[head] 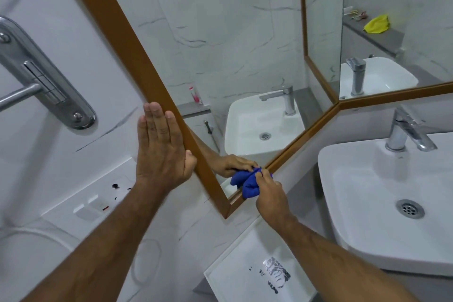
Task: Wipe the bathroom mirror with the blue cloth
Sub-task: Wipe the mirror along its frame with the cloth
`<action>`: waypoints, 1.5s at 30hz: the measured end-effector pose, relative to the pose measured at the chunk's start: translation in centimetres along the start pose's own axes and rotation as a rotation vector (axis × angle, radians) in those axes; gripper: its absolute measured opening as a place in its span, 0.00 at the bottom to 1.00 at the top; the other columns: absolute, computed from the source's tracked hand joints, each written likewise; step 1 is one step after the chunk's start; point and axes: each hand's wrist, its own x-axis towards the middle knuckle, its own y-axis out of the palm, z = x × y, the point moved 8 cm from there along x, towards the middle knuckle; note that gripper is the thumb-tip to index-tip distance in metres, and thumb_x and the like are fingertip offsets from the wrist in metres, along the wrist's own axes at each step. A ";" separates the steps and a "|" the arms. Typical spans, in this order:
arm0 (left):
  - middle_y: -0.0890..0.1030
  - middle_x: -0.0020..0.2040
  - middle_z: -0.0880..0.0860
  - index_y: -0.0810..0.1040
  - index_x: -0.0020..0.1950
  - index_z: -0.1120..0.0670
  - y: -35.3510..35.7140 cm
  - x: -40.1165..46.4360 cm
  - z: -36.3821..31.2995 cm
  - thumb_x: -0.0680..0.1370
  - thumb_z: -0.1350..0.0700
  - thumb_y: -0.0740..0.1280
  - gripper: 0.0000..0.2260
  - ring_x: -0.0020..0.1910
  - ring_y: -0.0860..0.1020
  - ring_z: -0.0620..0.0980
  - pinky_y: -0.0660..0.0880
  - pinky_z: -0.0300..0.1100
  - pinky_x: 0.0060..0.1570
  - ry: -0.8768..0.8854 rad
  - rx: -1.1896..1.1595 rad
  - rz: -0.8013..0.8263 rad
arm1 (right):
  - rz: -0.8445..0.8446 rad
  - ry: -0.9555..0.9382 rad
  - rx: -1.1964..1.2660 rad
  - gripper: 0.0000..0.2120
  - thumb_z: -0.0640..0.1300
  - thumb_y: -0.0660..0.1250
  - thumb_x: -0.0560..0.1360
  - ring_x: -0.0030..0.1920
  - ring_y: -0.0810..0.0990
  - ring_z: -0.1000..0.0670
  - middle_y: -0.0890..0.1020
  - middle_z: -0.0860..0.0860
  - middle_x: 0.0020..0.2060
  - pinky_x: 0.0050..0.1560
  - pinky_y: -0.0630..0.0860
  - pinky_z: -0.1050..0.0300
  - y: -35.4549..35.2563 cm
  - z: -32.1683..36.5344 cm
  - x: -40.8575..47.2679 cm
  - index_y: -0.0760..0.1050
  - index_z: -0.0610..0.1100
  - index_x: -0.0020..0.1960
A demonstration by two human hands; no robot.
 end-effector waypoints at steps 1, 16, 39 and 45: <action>0.49 0.75 0.74 0.47 0.77 0.70 0.2 0.0 0.1 0.73 0.47 0.64 0.44 0.76 0.47 0.73 0.39 0.60 0.77 0.003 0.005 0.002 | 0.004 -0.006 -0.025 0.24 0.33 0.64 0.77 0.60 0.75 0.43 0.68 0.47 0.71 0.63 0.74 0.50 0.0 0.1 0.3 0.65 0.44 0.71; 0.48 0.77 0.73 0.51 0.77 0.71 -3.8 0.4 2.1 0.70 0.49 0.61 0.42 0.78 0.47 0.70 0.44 0.62 0.77 -0.019 -0.055 0.068 | 0.052 -0.271 0.291 0.18 0.32 0.62 0.73 0.53 0.79 0.51 0.83 0.49 0.53 0.57 0.77 0.52 -6.1 7.6 -2.3 0.80 0.47 0.57; 0.42 0.81 0.63 0.42 0.80 0.62 -27.9 24.5 21.1 0.75 0.44 0.47 0.38 0.80 0.40 0.59 0.44 0.56 0.79 -0.043 0.359 -0.190 | -1.109 -0.474 0.595 0.23 0.31 0.55 0.72 0.60 0.77 0.41 0.80 0.49 0.56 0.52 0.78 0.47 -51.3 40.1 0.7 0.75 0.46 0.61; 0.37 0.79 0.66 0.37 0.79 0.65 -26.6 25.5 21.5 0.73 0.44 0.47 0.41 0.80 0.36 0.60 0.40 0.55 0.79 -0.104 0.240 -0.228 | -1.061 -0.492 0.561 0.23 0.32 0.58 0.71 0.66 0.71 0.41 0.78 0.47 0.60 0.61 0.75 0.47 -54.5 42.5 5.0 0.74 0.44 0.64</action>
